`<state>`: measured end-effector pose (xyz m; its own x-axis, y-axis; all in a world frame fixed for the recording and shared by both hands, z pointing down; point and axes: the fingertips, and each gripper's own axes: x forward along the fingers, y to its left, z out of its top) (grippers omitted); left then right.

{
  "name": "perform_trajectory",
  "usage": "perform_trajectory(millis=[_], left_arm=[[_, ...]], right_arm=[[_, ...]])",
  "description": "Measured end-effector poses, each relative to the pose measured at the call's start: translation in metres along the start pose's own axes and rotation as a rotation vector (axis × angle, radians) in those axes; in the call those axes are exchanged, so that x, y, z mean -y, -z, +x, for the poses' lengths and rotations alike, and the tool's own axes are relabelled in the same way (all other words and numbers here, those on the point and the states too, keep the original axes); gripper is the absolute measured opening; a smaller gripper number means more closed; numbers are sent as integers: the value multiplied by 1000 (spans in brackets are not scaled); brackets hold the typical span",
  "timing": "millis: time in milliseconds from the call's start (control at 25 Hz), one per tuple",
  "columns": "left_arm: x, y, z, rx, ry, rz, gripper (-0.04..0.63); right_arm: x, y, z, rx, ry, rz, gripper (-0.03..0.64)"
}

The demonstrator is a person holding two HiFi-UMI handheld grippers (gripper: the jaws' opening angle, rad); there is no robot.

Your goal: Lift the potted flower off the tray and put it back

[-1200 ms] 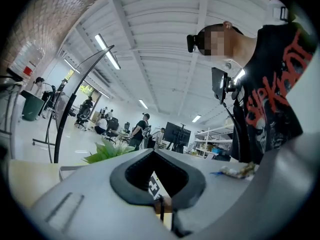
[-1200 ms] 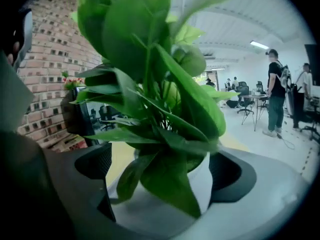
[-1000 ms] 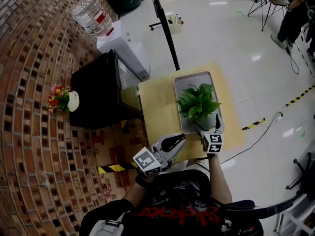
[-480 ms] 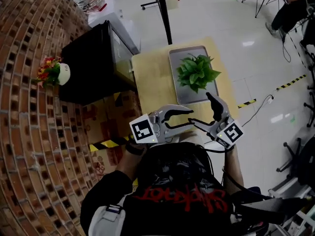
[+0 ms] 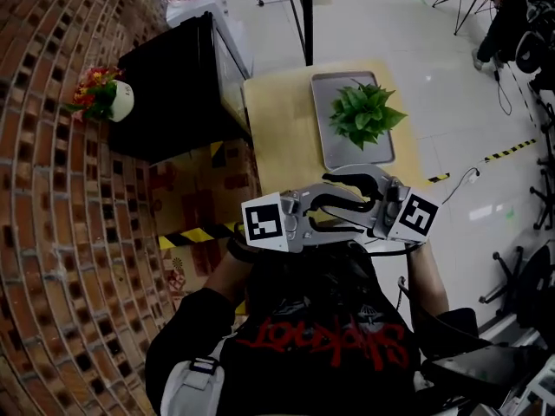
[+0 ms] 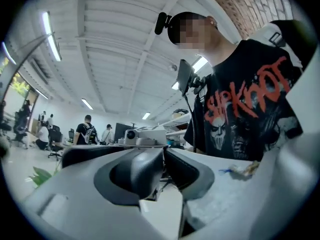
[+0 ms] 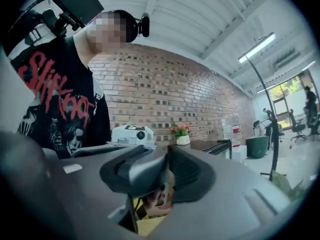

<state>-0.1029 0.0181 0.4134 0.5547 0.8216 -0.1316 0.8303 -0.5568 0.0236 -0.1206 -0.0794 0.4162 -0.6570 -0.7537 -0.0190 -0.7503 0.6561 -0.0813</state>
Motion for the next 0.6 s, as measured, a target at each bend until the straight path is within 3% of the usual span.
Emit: perform_trajectory(millis=[40,360,480,600], left_arm=[[-1,-1,-3,11,-25,7,152],[-3,-8,-13,121,-174,-42,144],[-2,-10,-12,104,-212,-25,143],[-5,-15,-13,121,-236,-37,141]], right_arm=[[-3,1,4,-19,-14,6,138],[-13,11,16,-130,-154,53,149],[-8,4,16,-113,-120,29,215],[9,1,16,-115,-2,40,350]])
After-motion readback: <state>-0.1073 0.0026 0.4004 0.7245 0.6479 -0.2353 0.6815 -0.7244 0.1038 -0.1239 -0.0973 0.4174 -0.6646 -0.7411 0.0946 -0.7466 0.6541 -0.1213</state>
